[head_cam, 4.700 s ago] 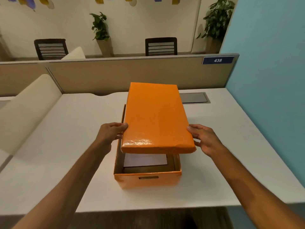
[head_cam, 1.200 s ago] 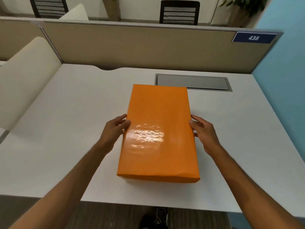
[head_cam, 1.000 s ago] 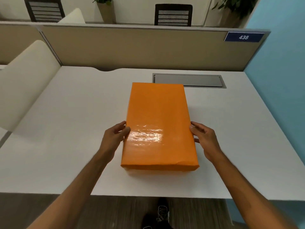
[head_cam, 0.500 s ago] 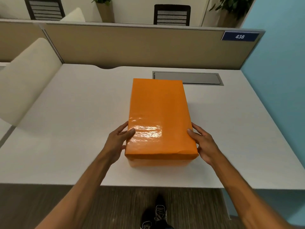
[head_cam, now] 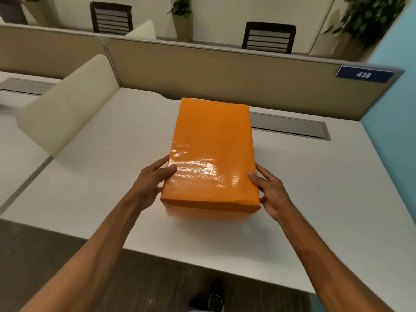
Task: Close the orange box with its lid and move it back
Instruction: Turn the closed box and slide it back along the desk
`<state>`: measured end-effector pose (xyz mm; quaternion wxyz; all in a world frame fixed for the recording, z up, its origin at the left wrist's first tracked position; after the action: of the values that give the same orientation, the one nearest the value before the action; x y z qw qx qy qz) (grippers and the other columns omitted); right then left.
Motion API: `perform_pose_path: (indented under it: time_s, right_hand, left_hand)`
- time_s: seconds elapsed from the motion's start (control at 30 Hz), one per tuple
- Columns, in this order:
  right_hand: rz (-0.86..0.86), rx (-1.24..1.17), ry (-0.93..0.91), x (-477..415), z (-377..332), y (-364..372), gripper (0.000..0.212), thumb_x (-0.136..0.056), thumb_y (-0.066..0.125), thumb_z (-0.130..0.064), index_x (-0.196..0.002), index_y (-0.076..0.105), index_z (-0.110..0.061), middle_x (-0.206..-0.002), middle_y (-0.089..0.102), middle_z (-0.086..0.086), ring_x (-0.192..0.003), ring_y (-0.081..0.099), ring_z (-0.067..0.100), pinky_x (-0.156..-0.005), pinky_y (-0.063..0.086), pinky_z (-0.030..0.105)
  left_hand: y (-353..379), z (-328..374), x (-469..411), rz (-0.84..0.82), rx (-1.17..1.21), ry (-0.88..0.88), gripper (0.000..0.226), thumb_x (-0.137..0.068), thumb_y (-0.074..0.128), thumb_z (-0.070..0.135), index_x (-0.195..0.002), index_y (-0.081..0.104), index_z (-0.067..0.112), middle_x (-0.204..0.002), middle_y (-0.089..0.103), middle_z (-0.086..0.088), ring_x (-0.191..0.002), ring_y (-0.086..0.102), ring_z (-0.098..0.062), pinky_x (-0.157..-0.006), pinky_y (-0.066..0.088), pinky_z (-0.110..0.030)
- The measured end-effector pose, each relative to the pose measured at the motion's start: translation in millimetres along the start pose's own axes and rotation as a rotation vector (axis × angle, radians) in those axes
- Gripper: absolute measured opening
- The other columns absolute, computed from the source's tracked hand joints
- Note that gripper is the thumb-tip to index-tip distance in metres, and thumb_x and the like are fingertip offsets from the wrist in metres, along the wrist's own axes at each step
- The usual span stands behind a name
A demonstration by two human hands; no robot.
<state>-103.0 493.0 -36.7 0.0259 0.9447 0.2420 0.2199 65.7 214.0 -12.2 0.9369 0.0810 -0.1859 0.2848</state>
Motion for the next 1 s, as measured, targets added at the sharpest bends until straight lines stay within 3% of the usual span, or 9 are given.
perform_pose_path:
  time_s: [0.1, 0.3, 0.4, 0.67, 0.87, 1.0]
  right_hand:
    - [-0.034, 0.022, -0.012, -13.7, -10.8, 14.7, 0.067, -0.084, 0.073, -0.033, -0.146, 0.048, -0.031, -0.129, 0.065, -0.003, -0.116, 0.062, 0.026, -0.088, 0.053, 0.055]
    - [-0.105, 0.062, -0.013, -34.8, -22.6, 52.4, 0.067, -0.083, 0.073, -0.037, -0.145, 0.048, -0.034, -0.129, 0.065, -0.004, -0.114, 0.063, 0.025, -0.083, 0.055, 0.052]
    - [-0.138, 0.079, -0.013, -46.1, -25.3, 75.5, 0.072, -0.078, 0.074, -0.041, -0.145, 0.048, -0.034, -0.128, 0.065, -0.006, -0.114, 0.063, 0.024, -0.079, 0.055, 0.049]
    - [-0.158, 0.103, -0.001, -88.4, -23.6, 146.6, 0.072, -0.078, 0.073, -0.044, -0.145, 0.047, -0.034, -0.127, 0.063, -0.006, -0.113, 0.062, 0.024, -0.089, 0.051, 0.056]
    - [-0.127, 0.072, -0.001, -125.4, -21.2, 217.1, 0.070, -0.080, 0.074, -0.042, -0.144, 0.048, -0.034, -0.127, 0.064, -0.006, -0.112, 0.062, 0.022, -0.094, 0.050, 0.060]
    - [-0.097, 0.046, 0.002, -153.8, -21.5, 268.9, 0.071, -0.078, 0.076, -0.044, -0.143, 0.049, -0.035, -0.129, 0.064, -0.006, -0.114, 0.062, 0.024, -0.094, 0.051, 0.061]
  left_hand:
    - [-10.1, 10.5, 1.2, 0.046, 0.004, 0.018, 0.054, -0.090, 0.066, 0.034, -0.141, 0.050, 0.035, -0.122, 0.065, 0.009, -0.107, 0.064, -0.019, -0.081, 0.052, -0.042]
    - [-41.0, 24.1, 1.8, 0.114, -0.006, 0.038, 0.055, -0.091, 0.065, 0.036, -0.144, 0.048, 0.035, -0.126, 0.064, 0.007, -0.106, 0.063, -0.017, -0.081, 0.052, -0.041]
    - [-63.1, 27.4, -4.6, 0.141, 0.007, 0.035, 0.055, -0.090, 0.066, 0.035, -0.143, 0.049, 0.034, -0.126, 0.064, 0.007, -0.109, 0.063, -0.020, -0.089, 0.051, -0.046]
    - [-130.3, 39.3, -41.9, 0.181, 0.013, 0.014, 0.058, -0.089, 0.067, 0.032, -0.144, 0.048, 0.033, -0.127, 0.065, 0.002, -0.112, 0.063, -0.024, -0.093, 0.051, -0.049]
    - [-197.4, 68.5, -91.8, 0.150, -0.034, 0.000, 0.056, -0.091, 0.065, 0.032, -0.144, 0.048, 0.032, -0.124, 0.068, 0.000, -0.109, 0.066, -0.025, -0.081, 0.053, -0.042]
    - [-248.0, 91.2, -131.5, 0.131, -0.056, 0.002, 0.056, -0.090, 0.066, 0.031, -0.143, 0.049, 0.032, -0.121, 0.070, 0.000, -0.110, 0.066, -0.027, -0.094, 0.050, -0.051]
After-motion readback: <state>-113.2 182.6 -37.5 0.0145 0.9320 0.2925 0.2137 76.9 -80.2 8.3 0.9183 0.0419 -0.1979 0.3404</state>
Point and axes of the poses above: each hand's wrist, its own x-axis away from the middle knuckle, its own y-axis out of the palm, z = x × y, the point moved 6 cm from there along -x, towards the middle knuckle
